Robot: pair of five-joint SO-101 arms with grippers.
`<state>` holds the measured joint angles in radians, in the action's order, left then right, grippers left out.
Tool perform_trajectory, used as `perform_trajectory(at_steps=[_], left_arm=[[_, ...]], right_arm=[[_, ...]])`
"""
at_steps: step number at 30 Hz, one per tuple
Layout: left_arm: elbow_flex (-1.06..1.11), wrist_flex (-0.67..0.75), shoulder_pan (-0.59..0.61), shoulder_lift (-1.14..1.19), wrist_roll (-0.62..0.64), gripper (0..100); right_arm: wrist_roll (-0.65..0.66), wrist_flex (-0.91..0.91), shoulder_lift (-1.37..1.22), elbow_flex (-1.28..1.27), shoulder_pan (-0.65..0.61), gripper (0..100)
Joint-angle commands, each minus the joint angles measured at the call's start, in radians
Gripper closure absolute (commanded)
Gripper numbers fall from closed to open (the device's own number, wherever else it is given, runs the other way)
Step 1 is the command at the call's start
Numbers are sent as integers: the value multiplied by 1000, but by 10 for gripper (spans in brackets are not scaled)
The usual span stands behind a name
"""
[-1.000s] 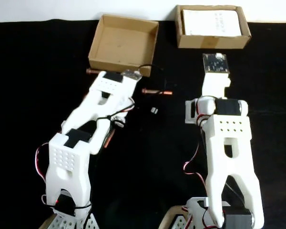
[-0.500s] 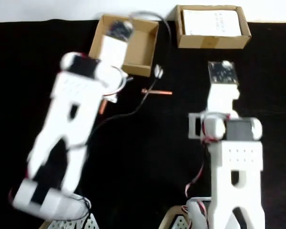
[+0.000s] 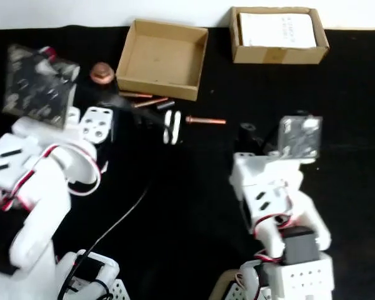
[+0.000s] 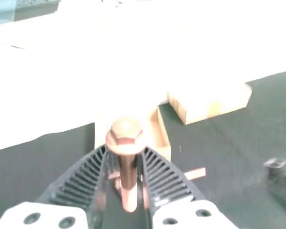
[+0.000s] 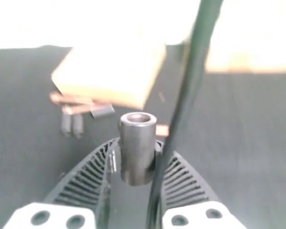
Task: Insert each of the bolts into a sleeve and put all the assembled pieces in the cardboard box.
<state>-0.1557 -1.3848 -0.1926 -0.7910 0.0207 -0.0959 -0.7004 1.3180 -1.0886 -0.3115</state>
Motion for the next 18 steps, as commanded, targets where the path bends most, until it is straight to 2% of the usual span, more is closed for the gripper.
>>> perform_trajectory(at_steps=[1, 4, 8, 11, 14, 18], left_arm=[[1, 37, -44, -7, 2, 992], [15, 38, -136, -2, 2, 992], [51, 66, -254, 2, 124, 992], [107, 149, -254, 4, 279, 992], [162, 209, -259, 5, 285, 992], [269, 315, -262, 88, 292, 992]], right_arm=[[127, 590, 85, -300, -90, 992], [242, 877, 130, -466, -185, 992], [276, 1021, 177, -565, -294, 992], [275, 1041, 205, -581, -309, 992], [262, 1038, 217, -585, -305, 992], [143, 937, 223, -625, -272, 992]])
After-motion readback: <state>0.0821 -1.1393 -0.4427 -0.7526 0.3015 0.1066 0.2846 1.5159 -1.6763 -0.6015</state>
